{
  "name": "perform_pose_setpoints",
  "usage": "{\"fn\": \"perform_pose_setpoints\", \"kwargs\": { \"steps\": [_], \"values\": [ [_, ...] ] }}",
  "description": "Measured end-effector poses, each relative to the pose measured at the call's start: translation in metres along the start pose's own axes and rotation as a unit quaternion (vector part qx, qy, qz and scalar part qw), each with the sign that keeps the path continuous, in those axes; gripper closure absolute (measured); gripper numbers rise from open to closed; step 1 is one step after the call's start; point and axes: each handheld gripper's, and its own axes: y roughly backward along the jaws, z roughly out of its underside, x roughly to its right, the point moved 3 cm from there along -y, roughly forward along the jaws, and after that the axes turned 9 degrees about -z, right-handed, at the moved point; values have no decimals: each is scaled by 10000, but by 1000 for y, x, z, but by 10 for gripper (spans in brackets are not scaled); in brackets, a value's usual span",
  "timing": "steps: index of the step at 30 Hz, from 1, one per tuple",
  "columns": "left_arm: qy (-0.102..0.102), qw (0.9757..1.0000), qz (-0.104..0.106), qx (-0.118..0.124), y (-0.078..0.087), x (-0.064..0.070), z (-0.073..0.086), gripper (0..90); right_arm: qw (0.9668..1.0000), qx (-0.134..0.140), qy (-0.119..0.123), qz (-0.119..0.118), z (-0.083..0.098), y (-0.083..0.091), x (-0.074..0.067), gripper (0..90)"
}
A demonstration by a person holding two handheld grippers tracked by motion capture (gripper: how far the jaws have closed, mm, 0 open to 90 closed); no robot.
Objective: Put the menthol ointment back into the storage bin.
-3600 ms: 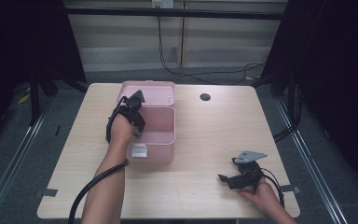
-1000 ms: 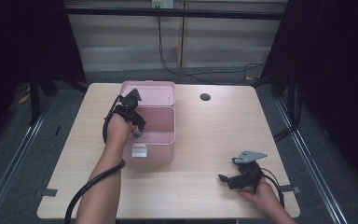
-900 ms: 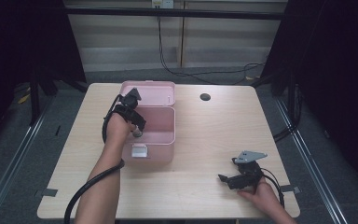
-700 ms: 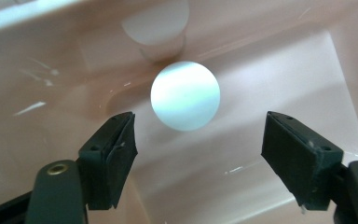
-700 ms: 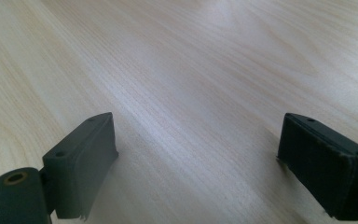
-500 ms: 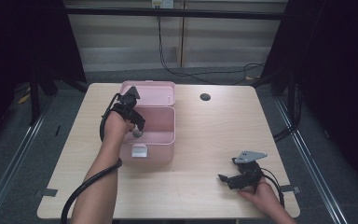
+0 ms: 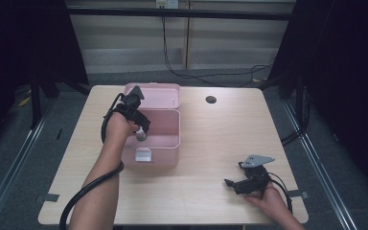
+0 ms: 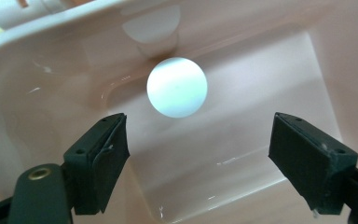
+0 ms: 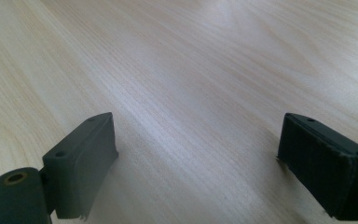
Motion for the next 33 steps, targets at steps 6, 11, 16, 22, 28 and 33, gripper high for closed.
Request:
{"fn": "perform_pose_setpoints", "kwargs": {
  "steps": [6, 11, 16, 22, 28, 33],
  "values": [
    [-67, 10000, 4, 63, 8, 5, -2, 193, 10000, 0, -1, -1, 0, 0, 0, 107],
    [-217, 9997, 54, 46, 16, 7, -2, 185, 10000, -1, -4, -6, 0, 0, 0, 106],
    [-289, 9995, 85, 138, 29, 9, 1, 182, 10000, -2, -4, -4, 0, 0, 0, 106],
    [-413, 9988, 139, 213, 46, 6, 8, 177, 10000, -9, -7, -7, 0, 0, 0, 106],
    [-410, 9986, 193, 284, 59, -3, 20, 177, 10000, -6, -18, -2, 0, 0, 0, 106],
    [-399, 9985, 231, 291, 67, -12, 32, 176, 10000, -10, -14, -2, 0, 0, 0, 106]
  ]
}}
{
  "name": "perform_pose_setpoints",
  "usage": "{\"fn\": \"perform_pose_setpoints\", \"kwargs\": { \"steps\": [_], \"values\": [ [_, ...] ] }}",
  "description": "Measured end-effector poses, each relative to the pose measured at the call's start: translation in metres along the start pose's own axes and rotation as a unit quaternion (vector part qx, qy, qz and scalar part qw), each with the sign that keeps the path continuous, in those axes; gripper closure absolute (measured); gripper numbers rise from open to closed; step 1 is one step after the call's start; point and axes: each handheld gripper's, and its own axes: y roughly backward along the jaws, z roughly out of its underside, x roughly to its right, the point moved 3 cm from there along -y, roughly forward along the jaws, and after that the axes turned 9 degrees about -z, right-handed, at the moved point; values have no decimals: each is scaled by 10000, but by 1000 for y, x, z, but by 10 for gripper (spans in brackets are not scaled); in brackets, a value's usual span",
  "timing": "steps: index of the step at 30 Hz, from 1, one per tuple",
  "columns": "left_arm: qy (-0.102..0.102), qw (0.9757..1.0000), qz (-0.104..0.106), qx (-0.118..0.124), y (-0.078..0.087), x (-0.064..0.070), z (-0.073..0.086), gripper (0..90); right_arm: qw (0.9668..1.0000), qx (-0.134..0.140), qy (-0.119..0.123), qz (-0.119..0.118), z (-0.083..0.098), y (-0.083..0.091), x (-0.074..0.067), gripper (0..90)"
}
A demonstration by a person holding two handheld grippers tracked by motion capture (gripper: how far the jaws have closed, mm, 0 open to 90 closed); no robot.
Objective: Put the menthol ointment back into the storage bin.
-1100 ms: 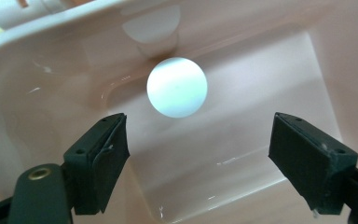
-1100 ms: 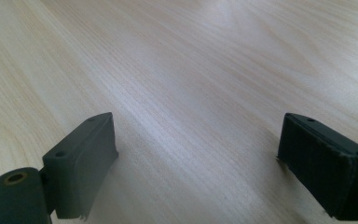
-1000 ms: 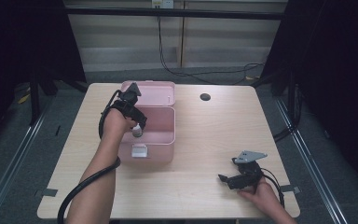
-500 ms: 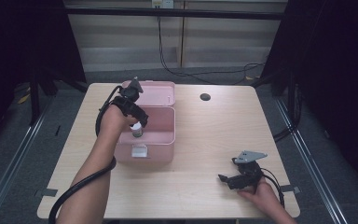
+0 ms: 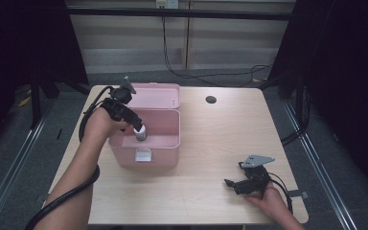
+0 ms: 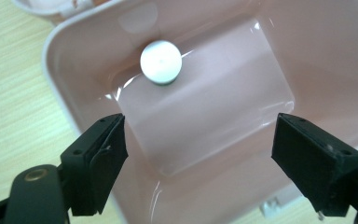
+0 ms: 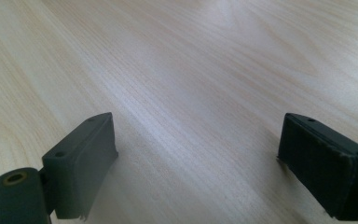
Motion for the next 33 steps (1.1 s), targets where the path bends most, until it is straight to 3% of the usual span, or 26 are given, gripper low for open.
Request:
{"fn": "perform_pose_setpoints", "kwargs": {
  "steps": [12, 24, 33],
  "values": [
    [48, 9998, 44, 177, 17, -21, 29, 174, 10000, 0, -1, 1, 0, 0, 0, 106],
    [130, 9990, 148, 393, 21, -37, 60, 174, 10000, 1, 4, 0, 0, 0, 0, 106],
    [-109, 9984, 174, 519, 21, -35, 80, 174, 10000, -5, -9, -2, 0, 0, 0, 106]
  ]
}}
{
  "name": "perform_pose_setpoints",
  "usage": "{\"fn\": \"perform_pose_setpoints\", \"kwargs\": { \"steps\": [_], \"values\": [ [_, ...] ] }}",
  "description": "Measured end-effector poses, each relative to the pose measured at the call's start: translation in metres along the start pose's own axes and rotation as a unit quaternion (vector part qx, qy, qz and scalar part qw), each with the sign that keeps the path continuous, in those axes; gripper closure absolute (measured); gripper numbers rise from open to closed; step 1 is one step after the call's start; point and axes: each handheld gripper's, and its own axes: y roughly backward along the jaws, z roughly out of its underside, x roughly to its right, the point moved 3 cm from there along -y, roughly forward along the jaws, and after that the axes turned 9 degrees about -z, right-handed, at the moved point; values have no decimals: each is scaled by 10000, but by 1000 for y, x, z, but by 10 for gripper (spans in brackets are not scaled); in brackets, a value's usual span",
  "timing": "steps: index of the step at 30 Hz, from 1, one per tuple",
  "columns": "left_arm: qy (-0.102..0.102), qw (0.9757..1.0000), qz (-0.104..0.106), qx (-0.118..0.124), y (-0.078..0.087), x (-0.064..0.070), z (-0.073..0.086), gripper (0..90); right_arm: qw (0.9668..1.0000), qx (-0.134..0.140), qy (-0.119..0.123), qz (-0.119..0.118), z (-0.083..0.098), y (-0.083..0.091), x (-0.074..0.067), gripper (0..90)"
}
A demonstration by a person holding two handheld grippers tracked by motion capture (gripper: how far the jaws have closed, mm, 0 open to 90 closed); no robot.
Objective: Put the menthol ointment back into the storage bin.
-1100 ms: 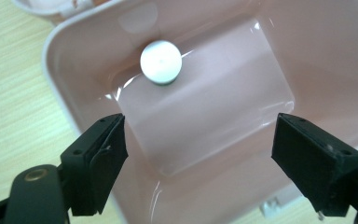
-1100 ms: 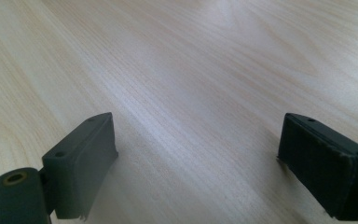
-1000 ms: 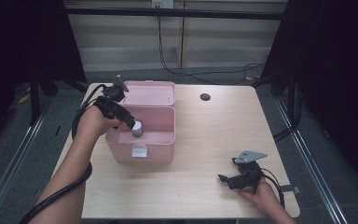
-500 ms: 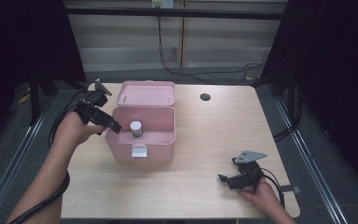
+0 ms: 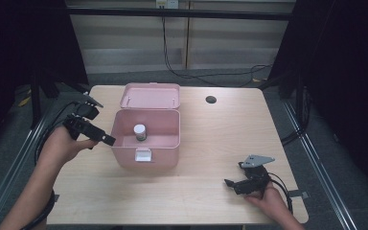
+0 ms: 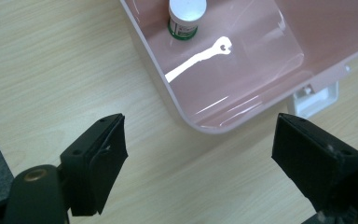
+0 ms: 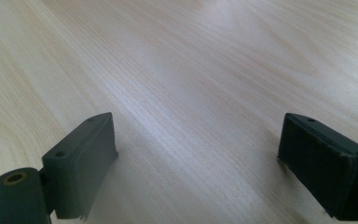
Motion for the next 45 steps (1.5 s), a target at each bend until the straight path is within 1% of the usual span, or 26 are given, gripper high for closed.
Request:
{"fn": "perform_pose_setpoints", "kwargs": {
  "steps": [2, 3, 5, 9, 11, 12, 13, 14, 15, 17, 18, 21, 23, 25, 29, 30, 31, 32, 33, 35, 37, 39, 41, 42, 44, 45],
  "values": [
    [-15, 10000, 22, 46, -1, 2, 6, 174, 10000, -5, 9, -2, 0, 0, 0, 106],
    [4, 10000, 46, 40, -2, 2, 9, 174, 10000, -4, 8, -2, 0, 0, 0, 106],
    [20, 9999, 60, 105, -3, 3, 14, 174, 10000, -5, 9, -2, 0, 0, 0, 106],
    [-33, 9998, 92, 158, -11, 5, 25, 174, 10000, -6, 8, -2, 0, 0, 0, 106],
    [44, 9998, 101, 184, -16, 7, 31, 174, 10000, -5, 8, -3, 0, 0, 0, 106],
    [-54, 9998, 94, 190, -19, 6, 34, 174, 10000, -6, 8, -1, 0, 0, 0, 106],
    [-27, 9996, 150, 238, -22, 7, 38, 174, 10000, -6, 8, -3, 0, 0, 0, 106],
    [-26, 9996, 176, 225, -25, 8, 41, 174, 10000, -6, 5, -3, 0, 0, 0, 106],
    [-33, 9996, 177, 237, -29, 8, 44, 174, 10000, -5, 10, -1, 0, 0, 0, 106],
    [27, 9996, 157, 245, -36, 10, 51, 174, 10000, -5, 9, -2, 0, 0, 0, 106],
    [9, 9994, 170, 290, -40, 10, 53, 175, 10000, -5, 8, -2, 0, 0, 0, 106],
    [66, 9987, 317, 394, -52, 12, 62, 180, 10000, -5, 9, -2, 0, 0, 0, 106],
    [128, 9987, 328, 371, -62, 14, 68, 181, 10000, -5, 10, -2, 0, 0, 0, 106],
    [117, 9986, 338, 399, -70, 15, 74, 185, 10000, -6, 10, -2, 0, 0, 0, 106],
    [201, 9982, 372, 436, -85, 17, 84, 187, 10000, -4, 9, -2, 0, 0, 0, 106],
    [165, 9983, 388, 406, -88, 18, 87, 187, 10000, -4, 10, -2, 0, 0, 0, 106],
    [172, 9984, 385, 369, -90, 19, 88, 187, 10000, -4, 10, -2, 0, 0, 0, 106],
    [143, 9989, 305, 311, -92, 20, 89, 188, 10000, -4, 10, -2, 0, 0, 0, 106],
    [76, 9992, 289, 278, -92, 20, 90, 189, 10000, -4, 9, -2, 0, 0, 0, 106],
    [55, 9990, 307, 329, -93, 23, 91, 190, 10000, -4, 9, -2, 0, 0, 0, 106],
    [-10, 9989, 240, 405, -94, 24, 92, 189, 10000, -4, 10, -2, 0, 0, 0, 106],
    [-16, 9986, 198, 500, -96, 25, 93, 190, 10000, -5, 6, -4, 0, 0, 0, 106],
    [-116, 9980, 177, 590, -100, 28, 94, 190, 10000, -4, 10, -2, 0, 0, 0, 106],
    [-129, 9978, 205, 621, -102, 29, 96, 190, 10000, -5, 9, -2, 0, 0, 0, 106],
    [-182, 9979, 166, 605, -106, 31, 98, 190, 10000, -4, 9, -1, 0, 0, 0, 106],
    [-225, 9977, 108, 634, -108, 32, 99, 189, 10000, -4, 10, -2, 0, 0, 0, 106]
  ]
}}
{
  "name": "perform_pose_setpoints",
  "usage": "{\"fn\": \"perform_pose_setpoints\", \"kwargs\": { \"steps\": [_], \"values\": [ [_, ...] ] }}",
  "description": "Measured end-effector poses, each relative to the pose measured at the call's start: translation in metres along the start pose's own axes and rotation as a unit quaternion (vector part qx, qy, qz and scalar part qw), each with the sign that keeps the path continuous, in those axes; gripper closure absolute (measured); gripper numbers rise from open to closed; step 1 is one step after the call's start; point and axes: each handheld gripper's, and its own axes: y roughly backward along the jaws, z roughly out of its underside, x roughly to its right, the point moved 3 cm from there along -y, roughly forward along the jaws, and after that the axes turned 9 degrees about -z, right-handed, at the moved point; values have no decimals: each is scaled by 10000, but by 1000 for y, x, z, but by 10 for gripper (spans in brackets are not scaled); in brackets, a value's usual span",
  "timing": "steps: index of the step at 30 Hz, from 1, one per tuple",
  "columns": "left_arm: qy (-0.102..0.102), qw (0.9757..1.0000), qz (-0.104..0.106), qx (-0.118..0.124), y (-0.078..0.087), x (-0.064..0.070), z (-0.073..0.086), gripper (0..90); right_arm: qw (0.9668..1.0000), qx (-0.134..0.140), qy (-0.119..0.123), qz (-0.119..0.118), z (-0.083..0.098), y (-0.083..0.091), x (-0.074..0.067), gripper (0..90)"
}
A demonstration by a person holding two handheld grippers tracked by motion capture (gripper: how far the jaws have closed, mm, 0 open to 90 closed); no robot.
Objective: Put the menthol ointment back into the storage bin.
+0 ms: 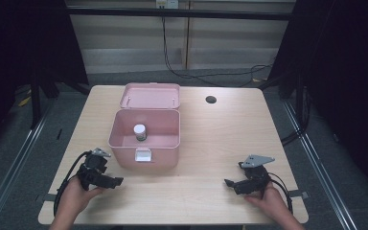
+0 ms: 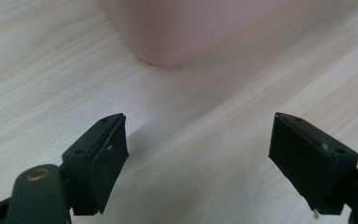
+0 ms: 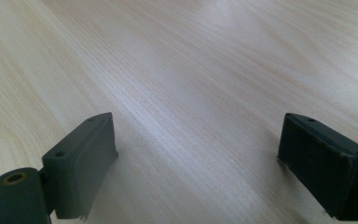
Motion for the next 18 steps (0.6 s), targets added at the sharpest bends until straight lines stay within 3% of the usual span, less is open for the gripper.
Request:
{"fn": "perform_pose_setpoints", "kwargs": {
  "steps": [7, 11, 18],
  "values": [
    [-137, 9998, -129, -44, -15, 3, 8, 186, 10000, -1, 0, 0, 0, 0, 0, 106],
    [-341, 9990, -291, -1, -18, 8, 8, 159, 10000, -1, -1, 0, 0, 0, 0, 106],
    [-392, 9987, -244, 214, -20, 9, 10, 131, 10000, -2, 0, 1, 0, 0, 0, 106]
  ]
}}
